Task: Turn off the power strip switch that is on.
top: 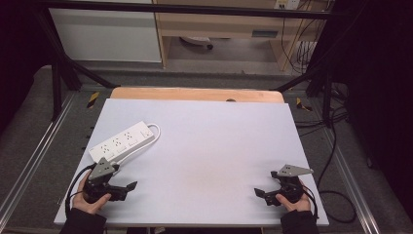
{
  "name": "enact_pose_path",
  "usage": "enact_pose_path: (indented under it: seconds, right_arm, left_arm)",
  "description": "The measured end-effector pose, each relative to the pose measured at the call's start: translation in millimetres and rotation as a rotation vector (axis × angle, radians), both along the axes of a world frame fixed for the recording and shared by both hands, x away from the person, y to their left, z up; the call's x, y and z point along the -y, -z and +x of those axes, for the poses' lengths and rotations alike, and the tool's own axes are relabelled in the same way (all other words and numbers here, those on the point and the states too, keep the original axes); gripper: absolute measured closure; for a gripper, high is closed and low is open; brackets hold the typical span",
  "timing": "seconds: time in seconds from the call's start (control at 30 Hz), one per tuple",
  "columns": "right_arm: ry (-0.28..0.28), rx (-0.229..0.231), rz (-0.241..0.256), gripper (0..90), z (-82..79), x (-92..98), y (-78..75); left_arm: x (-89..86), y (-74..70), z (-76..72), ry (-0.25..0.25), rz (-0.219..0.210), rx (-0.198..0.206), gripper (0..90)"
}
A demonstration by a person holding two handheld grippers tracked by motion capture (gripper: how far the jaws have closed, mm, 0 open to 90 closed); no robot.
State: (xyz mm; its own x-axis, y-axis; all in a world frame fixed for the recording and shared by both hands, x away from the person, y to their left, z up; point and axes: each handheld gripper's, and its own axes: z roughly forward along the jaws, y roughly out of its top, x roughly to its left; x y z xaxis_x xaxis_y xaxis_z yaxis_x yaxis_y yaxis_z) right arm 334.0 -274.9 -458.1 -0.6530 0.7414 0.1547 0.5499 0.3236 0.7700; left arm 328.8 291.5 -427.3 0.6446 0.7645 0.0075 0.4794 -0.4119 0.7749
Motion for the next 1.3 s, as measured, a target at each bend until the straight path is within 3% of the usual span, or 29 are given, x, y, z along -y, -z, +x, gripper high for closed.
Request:
enact_pose_path:
  seconds: [1.3]
  right_arm:
    - [0.001,-0.001,-0.005,0.9,0.1,-0.2,0.2]
  left_arm:
    - [-5.1,-19.4,14.5,-0.062,0.018,0.003,7.9]
